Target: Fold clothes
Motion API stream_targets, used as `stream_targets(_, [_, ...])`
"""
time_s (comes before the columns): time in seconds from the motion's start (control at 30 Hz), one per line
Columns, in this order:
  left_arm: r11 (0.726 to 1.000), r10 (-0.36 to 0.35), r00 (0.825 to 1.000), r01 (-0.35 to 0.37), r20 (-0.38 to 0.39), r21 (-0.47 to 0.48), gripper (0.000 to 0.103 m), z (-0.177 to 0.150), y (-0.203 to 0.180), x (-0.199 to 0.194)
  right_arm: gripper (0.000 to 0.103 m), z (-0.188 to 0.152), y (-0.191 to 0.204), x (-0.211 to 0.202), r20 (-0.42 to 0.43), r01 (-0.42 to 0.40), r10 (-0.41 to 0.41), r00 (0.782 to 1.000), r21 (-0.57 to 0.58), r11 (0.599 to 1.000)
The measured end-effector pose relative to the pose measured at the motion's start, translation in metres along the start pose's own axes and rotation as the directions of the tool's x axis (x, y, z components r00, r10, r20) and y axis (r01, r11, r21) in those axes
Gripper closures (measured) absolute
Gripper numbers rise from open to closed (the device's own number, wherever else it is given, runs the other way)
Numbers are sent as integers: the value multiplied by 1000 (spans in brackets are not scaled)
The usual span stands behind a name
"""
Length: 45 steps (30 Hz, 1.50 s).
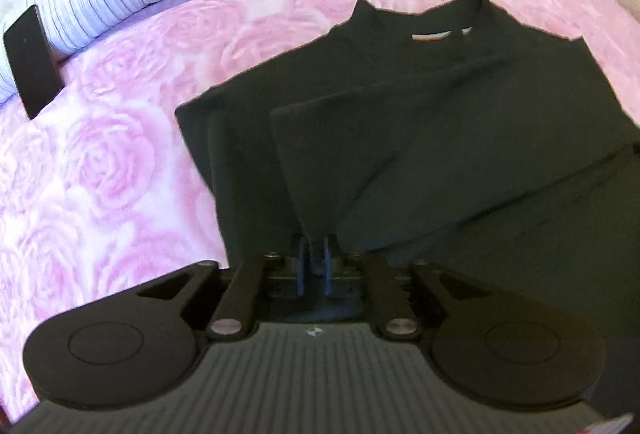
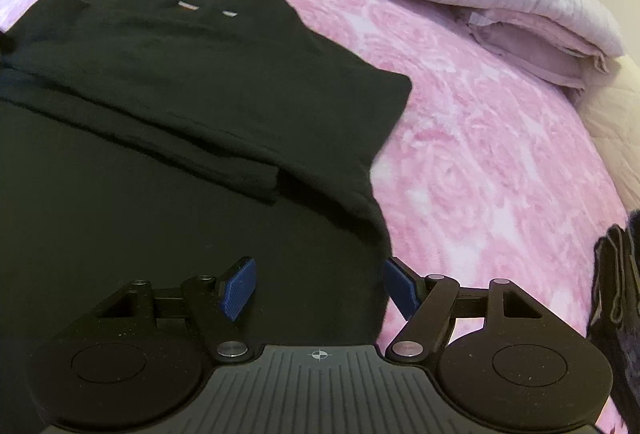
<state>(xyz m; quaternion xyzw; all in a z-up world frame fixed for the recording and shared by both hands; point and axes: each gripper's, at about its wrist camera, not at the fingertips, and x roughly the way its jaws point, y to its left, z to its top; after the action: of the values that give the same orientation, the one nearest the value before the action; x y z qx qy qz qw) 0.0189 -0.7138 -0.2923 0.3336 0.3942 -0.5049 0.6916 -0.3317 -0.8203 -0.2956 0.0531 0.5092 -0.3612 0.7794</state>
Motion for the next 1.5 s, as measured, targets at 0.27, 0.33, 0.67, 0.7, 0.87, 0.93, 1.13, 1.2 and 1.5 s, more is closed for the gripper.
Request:
stream_targets(0.27, [995, -15, 1000, 13, 18, 101, 84, -39, -19, -48, 33, 6, 1, -28, -1, -23, 23, 1000, -26, 999])
stream_targets(0.33, [991, -53, 999, 53, 1, 123, 84, -53, -26, -65, 32, 4, 5, -42, 7, -13, 14, 1000, -45, 999])
stream_targets(0.67, [895, -140, 990, 140, -32, 424, 69, -163, -85, -155, 8, -70, 27, -133, -92, -81, 73, 993, -91, 993])
stream_targets(0.7, [872, -144, 989, 141, -30, 469, 64, -179, -91, -164, 4, -83, 30, -141, -104, -99, 87, 991, -110, 989])
stream_targets(0.87, [733, -117, 991, 131, -66, 667, 56, -260, -129, -189, 4, -146, 50, -175, -139, -192, 161, 977, -258, 947])
stream_targets(0.93, [702, -63, 995, 103, -83, 704, 56, -285, -141, -191, 4, -168, 58, -182, -128, -238, 207, 970, -324, 916])
stream_targets(1.13, [675, 148, 988, -61, -53, 736, 56, -319, -163, -176, 4, -210, 70, -186, -80, -285, 280, 957, -460, 841])
stream_targets(1.2, [653, 185, 982, -96, -36, 752, 58, -322, -169, -168, 4, -219, 71, -184, -67, -281, 285, 956, -480, 831])
stream_targets(1.5, [310, 129, 983, -168, 134, 936, 63, -370, -170, -163, 4, -256, 81, -181, -29, -252, 291, 956, -586, 770])
